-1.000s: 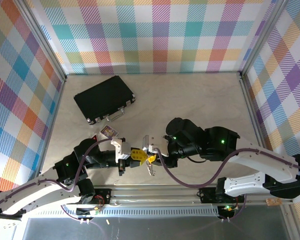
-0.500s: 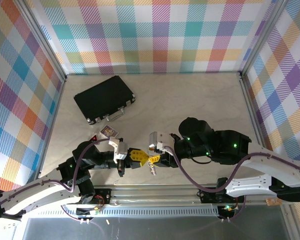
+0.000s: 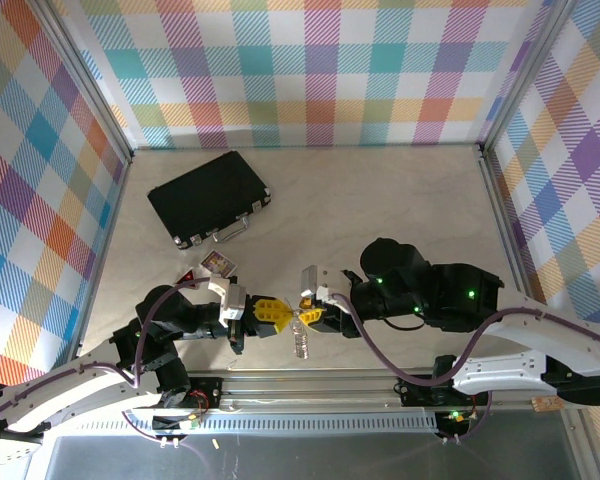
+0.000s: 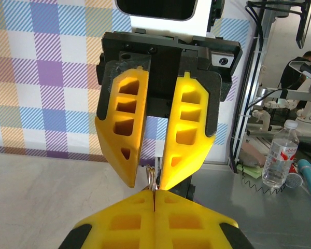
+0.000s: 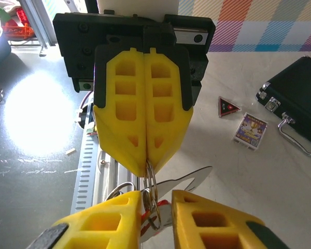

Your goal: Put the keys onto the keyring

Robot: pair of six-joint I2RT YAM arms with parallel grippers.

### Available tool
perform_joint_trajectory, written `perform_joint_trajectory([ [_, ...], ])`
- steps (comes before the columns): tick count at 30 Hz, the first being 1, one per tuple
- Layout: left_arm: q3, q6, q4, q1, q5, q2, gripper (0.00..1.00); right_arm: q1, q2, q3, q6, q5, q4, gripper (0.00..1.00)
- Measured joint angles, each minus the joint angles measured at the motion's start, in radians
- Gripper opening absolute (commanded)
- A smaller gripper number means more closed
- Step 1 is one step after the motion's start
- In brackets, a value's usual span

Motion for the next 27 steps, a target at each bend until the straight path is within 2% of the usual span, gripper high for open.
perform_joint_trajectory([
  [7, -0.003, -0.003, 0.007, 0.0, 0.0, 0.0, 0.0, 0.0, -0.002, -0.007, 0.003, -0.012, 0.002, 0.12],
  [11, -0.003, -0.003, 0.005, 0.0, 0.0, 0.0, 0.0, 0.0, -0.002, -0.007, 0.005, -0.016, 0.002, 0.01],
  [15, -0.002, 0.007, -0.021, 0.0, -0.003, 0.0, 0.0, 0.0, 0.002, -0.007, 0.003, -0.016, 0.0, 0.0],
  [16, 0.0, 0.018, -0.032, 0.0, -0.007, 0.0, 0.03, 0.0, 0.005, -0.007, 0.003, -0.015, -0.003, 0.0],
  [18, 0.024, 0.044, -0.099, 0.0, -0.023, 0.0, 0.24, 0.0, 0.015, -0.006, -0.002, -0.006, -0.017, 0.0],
  [20, 0.059, 0.076, -0.177, 0.0, -0.053, 0.003, 0.34, 0.0, 0.033, 0.005, -0.008, 0.008, -0.045, 0.0],
  [23, 0.119, 0.127, -0.29, 0.0, -0.104, 0.016, 0.39, 0.0, 0.068, 0.039, -0.024, 0.032, -0.1, 0.0],
  [27, 0.172, 0.17, -0.377, 0.0, -0.137, 0.039, 0.39, 0.0, 0.102, 0.08, -0.04, 0.06, -0.152, 0.0],
])
